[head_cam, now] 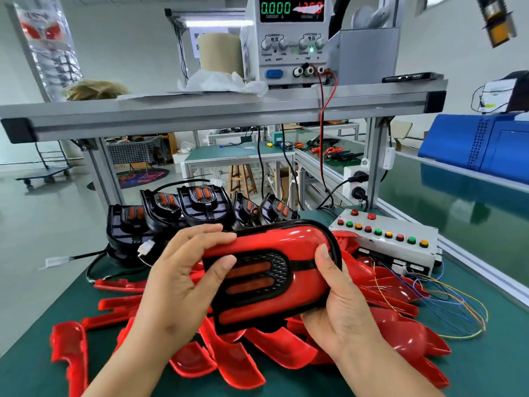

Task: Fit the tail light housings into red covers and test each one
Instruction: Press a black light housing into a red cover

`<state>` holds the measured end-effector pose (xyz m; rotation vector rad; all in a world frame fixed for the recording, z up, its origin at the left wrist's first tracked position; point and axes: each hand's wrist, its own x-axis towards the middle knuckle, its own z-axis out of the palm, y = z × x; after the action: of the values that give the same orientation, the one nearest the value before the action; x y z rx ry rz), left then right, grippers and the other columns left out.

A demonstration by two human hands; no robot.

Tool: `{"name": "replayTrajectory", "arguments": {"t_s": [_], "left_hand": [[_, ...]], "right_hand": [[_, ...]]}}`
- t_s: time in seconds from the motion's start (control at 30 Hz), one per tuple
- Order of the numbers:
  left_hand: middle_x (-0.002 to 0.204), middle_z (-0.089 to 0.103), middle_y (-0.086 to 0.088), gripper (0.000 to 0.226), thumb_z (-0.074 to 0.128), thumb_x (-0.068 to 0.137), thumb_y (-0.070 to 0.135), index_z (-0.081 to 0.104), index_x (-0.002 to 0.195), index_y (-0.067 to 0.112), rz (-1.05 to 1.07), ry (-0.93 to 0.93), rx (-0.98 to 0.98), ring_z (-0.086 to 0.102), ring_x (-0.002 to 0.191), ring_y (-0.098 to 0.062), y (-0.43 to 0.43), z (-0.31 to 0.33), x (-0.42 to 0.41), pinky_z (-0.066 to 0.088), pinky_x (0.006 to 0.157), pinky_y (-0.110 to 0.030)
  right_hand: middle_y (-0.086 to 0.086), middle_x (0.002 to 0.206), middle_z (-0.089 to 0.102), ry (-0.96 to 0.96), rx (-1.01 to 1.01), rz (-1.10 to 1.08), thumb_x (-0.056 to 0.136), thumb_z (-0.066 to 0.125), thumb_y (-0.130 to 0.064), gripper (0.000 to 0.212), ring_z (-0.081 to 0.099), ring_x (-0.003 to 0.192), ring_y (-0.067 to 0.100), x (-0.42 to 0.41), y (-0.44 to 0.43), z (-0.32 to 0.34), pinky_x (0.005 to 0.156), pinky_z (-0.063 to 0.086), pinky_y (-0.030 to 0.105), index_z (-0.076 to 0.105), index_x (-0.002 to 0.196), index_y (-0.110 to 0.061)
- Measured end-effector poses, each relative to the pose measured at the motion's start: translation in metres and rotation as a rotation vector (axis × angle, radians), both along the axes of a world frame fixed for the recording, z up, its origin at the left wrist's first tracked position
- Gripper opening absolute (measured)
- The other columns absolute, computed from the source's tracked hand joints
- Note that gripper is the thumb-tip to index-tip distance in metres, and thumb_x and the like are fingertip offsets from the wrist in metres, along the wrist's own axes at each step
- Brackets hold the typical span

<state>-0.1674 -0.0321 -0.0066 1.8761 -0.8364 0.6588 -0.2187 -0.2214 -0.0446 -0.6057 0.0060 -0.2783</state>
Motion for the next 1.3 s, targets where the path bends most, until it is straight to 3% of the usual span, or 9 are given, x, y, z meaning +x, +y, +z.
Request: {"name": "replayTrajectory", "arguments": {"t_s": [0.13,0.37,0.47,0.63,0.73,0.83,1.0,1.13,1.3], "left_hand": [[0.119,0.057,0.024,0.014,0.065,0.091,0.033,0.061,0.104,0.037,0.109,-0.108,0.069,0.043,0.116,0.02,-0.002,-0.006,0.001,0.033,0.094,-0.001],[0.124,0.053,0.024,0.019,0.06,0.089,0.032,0.066,0.107,0.031,0.088,-0.056,0.117,0.045,0.118,0.016,0.0,-0.007,0.006,0.033,0.093,0.001],[0.125,0.054,0.02,0.018,0.059,0.094,0.032,0.065,0.109,0.041,0.045,0.0,0.028,0.047,0.119,0.011,-0.005,-0.01,0.005,0.038,0.095,-0.008],[0.132,0.052,0.018,0.042,0.052,0.091,0.034,0.051,0.126,0.058,-0.217,0.359,-0.305,0.047,0.13,-0.007,-0.014,-0.019,0.003,0.041,0.11,-0.041],[0.136,0.058,-0.003,0.039,0.053,0.084,0.049,0.053,0.123,0.055,-0.355,0.641,-0.462,0.057,0.124,-0.029,-0.013,-0.021,0.005,0.047,0.099,-0.057],[0.116,0.068,-0.02,0.038,0.058,0.085,0.046,0.057,0.121,0.035,-0.451,0.758,-0.586,0.068,0.102,-0.043,-0.013,-0.022,0.003,0.053,0.078,-0.066],[0.101,0.072,-0.023,0.03,0.055,0.086,0.039,0.056,0.114,0.029,-0.45,0.753,-0.668,0.071,0.086,-0.047,-0.015,-0.021,0.001,0.057,0.065,-0.058],[0.098,0.073,-0.024,0.021,0.046,0.099,0.03,0.053,0.118,0.025,-0.428,0.821,-0.693,0.071,0.083,-0.045,-0.011,-0.023,0.009,0.059,0.063,-0.05],[0.099,0.072,-0.025,0.02,0.043,0.103,0.028,0.049,0.121,0.021,-0.463,0.862,-0.702,0.071,0.084,-0.045,-0.007,-0.028,0.016,0.059,0.063,-0.048]], "right_hand": [[0.019,0.116,0.069,0.011,-0.006,0.003,0.066,0.079,-0.03,0.063,0.07,0.098,0.038,0.001,0.002,-0.002,0.07,0.057,0.05,0.061,0.125,-0.016],[0.02,0.118,0.068,0.021,-0.02,-0.021,0.07,0.078,-0.029,0.059,0.068,0.102,0.039,0.002,0.002,-0.005,0.075,0.056,0.053,0.062,0.124,-0.014],[0.021,0.117,0.068,0.002,-0.029,-0.009,0.072,0.077,-0.028,0.052,0.069,0.101,0.039,0.002,0.004,-0.004,0.073,0.056,0.051,0.065,0.12,-0.015],[0.021,0.117,0.068,-0.009,-0.026,-0.001,0.076,0.074,-0.028,0.045,0.068,0.102,0.04,0.001,0.005,-0.005,0.073,0.056,0.051,0.066,0.119,-0.016],[0.02,0.117,0.068,-0.025,-0.021,0.0,0.079,0.074,-0.026,0.043,0.068,0.101,0.039,0.001,0.004,-0.006,0.074,0.056,0.052,0.066,0.12,-0.016],[0.019,0.117,0.069,-0.036,-0.078,-0.006,0.073,0.08,-0.027,0.049,0.069,0.1,0.037,0.001,0.002,-0.005,0.074,0.057,0.05,0.065,0.119,-0.016],[0.024,0.111,0.069,0.015,-0.397,-0.017,0.075,0.08,-0.029,0.049,0.07,0.095,0.037,0.004,-0.012,0.005,0.073,0.057,0.045,0.066,0.116,-0.005],[0.018,0.103,0.073,0.061,-0.647,0.012,0.068,0.082,-0.033,0.043,0.072,0.086,0.033,0.012,-0.017,0.024,0.067,0.058,0.041,0.072,0.105,-0.014],[0.017,0.102,0.074,0.129,-0.672,0.012,0.057,0.082,-0.044,0.062,0.073,0.083,0.033,0.021,-0.011,0.032,0.066,0.058,0.04,0.07,0.108,-0.01]]}}
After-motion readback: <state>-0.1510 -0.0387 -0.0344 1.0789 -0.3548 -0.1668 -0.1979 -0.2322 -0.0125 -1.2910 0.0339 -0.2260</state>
